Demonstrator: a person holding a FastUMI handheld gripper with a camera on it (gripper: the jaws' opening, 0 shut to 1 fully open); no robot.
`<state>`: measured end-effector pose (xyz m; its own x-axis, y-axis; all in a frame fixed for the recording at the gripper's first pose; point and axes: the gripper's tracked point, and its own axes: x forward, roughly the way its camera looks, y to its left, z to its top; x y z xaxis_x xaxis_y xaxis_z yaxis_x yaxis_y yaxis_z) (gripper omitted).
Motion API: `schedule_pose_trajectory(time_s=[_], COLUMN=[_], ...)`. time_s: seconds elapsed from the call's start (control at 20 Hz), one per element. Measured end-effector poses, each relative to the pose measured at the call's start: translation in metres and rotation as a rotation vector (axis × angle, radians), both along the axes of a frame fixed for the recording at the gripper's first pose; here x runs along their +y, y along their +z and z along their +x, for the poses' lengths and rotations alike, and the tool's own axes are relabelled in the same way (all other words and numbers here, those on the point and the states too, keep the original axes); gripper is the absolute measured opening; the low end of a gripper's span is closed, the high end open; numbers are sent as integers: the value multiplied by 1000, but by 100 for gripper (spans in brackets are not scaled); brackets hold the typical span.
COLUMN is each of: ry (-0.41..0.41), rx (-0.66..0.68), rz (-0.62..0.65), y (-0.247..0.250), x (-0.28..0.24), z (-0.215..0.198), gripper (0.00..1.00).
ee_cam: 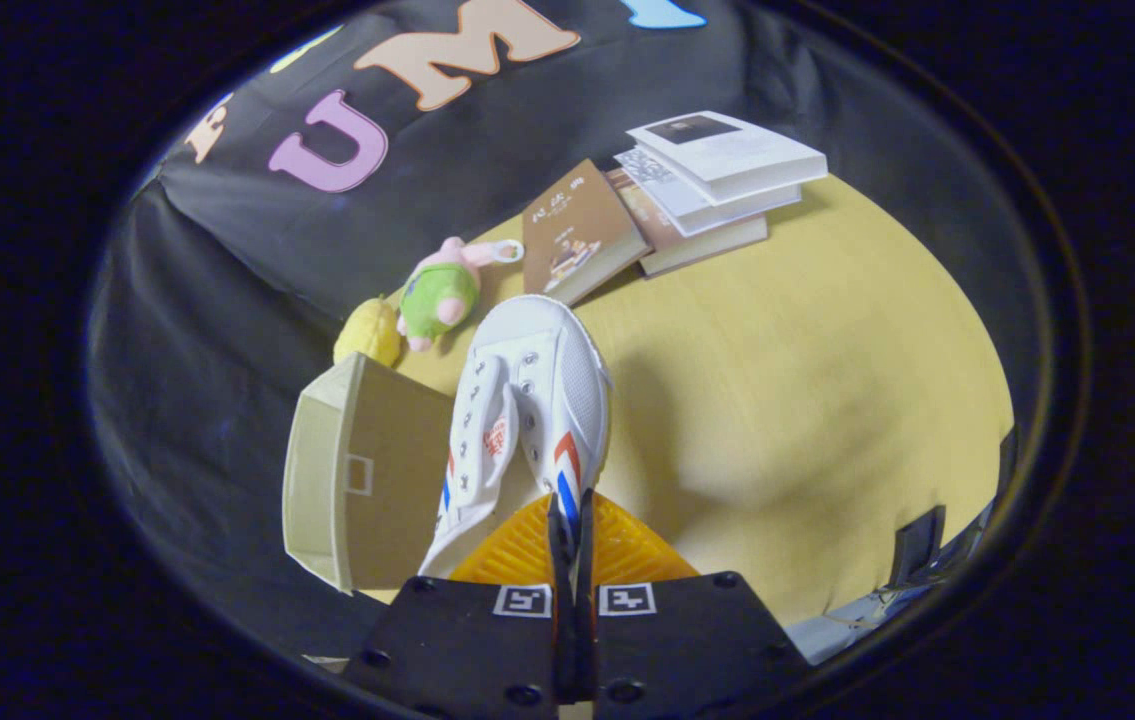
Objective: Open the storage box then place both shoes into the box .Put the left shoe in first, then the right shoe, with the right side of both shoes facing outward in a uniform manner.
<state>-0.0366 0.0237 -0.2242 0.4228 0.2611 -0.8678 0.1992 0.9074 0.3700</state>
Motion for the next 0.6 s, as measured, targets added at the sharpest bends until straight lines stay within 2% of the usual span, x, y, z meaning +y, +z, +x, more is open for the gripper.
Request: schedule_pose_trajectory(time_s=[0.2,0.6], ry=[40,125], rx=[-41,-87], rz=[-15,56], y=[23,48], x=[44,146], z=[16,40], gripper=[4,4])
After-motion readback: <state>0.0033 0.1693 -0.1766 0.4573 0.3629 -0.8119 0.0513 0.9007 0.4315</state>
